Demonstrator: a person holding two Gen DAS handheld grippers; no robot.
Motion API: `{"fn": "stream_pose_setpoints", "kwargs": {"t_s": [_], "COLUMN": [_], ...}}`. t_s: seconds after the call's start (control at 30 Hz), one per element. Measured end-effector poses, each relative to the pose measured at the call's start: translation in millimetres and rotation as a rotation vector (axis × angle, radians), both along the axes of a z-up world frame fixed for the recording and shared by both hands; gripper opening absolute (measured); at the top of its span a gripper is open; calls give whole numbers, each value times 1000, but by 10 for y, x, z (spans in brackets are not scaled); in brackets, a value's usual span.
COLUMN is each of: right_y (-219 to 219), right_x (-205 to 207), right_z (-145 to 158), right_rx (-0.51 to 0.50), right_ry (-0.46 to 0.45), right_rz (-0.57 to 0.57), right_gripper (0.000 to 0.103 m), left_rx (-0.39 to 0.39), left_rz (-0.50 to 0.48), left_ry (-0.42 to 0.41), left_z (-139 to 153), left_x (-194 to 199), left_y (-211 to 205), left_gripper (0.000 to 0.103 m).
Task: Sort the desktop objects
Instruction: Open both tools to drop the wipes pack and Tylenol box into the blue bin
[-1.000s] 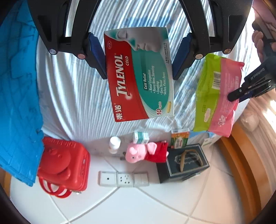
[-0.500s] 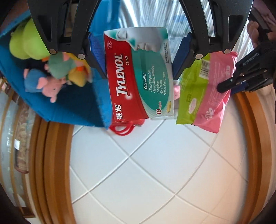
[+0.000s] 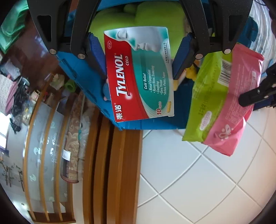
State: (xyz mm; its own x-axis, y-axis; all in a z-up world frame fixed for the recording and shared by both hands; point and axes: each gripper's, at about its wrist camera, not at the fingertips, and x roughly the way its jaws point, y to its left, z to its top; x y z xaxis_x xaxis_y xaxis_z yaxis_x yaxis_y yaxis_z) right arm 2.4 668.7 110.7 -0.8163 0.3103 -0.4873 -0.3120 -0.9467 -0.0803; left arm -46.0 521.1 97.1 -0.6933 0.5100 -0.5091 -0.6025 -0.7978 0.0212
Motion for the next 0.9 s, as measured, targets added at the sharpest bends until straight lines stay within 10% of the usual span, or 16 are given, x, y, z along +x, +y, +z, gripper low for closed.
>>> {"fn": "stream_pose_setpoints", "kwargs": {"t_s": [0.5, 0.67, 0.9], "right_y": [650, 650, 585], "right_x": [-170, -193, -113], "right_z": [-382, -400, -378], "right_rx": [-25, -19, -22], "right_ry": [-77, -75, -66], "right_rz": [-29, -22, -26], "right_gripper": [73, 74, 102], "left_rx": [-121, -132, -102], "left_rz": [104, 127, 126], "left_ry": [5, 12, 41], "left_z": [-220, -230, -165], "left_x": [-135, -125, 30], "left_y": [462, 435, 299], "left_gripper": [29, 58, 69]}}
